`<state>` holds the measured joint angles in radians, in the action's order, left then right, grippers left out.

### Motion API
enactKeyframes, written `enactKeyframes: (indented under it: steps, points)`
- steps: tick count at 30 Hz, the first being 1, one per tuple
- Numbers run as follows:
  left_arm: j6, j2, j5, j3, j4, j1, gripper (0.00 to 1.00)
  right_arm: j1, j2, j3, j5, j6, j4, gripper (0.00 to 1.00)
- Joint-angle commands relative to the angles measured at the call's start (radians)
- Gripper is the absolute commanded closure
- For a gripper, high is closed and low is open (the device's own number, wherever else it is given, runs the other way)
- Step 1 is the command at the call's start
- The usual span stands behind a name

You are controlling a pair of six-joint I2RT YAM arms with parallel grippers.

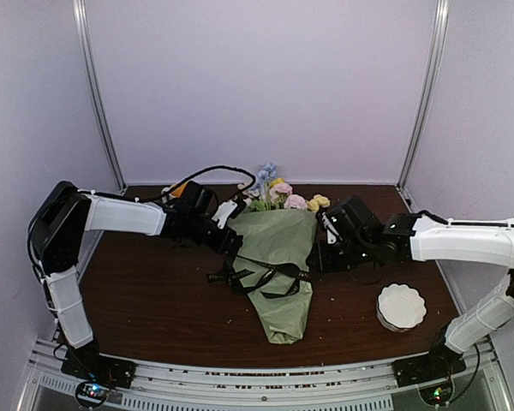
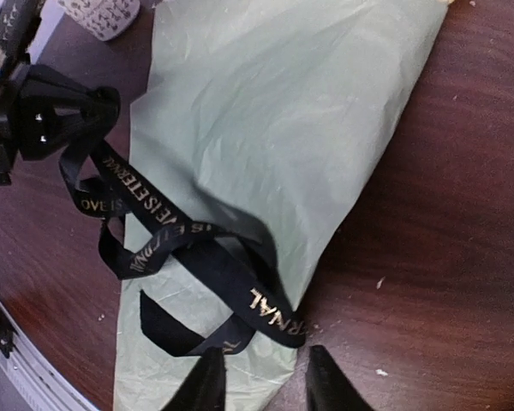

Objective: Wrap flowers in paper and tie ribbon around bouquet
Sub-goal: Cross the ribbon over the folded bouquet.

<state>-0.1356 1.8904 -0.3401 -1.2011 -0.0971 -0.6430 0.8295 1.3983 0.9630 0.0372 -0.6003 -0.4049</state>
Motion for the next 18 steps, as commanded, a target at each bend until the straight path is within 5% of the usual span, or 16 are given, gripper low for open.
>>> enactKeyframes:
  steps: [1,8,18]
  points:
    - [-0.012,-0.037,-0.021,0.021,0.054,0.006,1.0,0.111,0.075,0.046,-0.148,-0.175,-0.079,0.57]
    - [-0.013,-0.044,-0.031,0.041,0.072,0.006,1.0,0.173,0.21,0.154,-0.191,-0.183,-0.184,0.45]
    - [-0.009,-0.041,-0.043,0.039,0.079,0.006,1.0,0.206,0.312,0.24,-0.19,-0.18,-0.241,0.55]
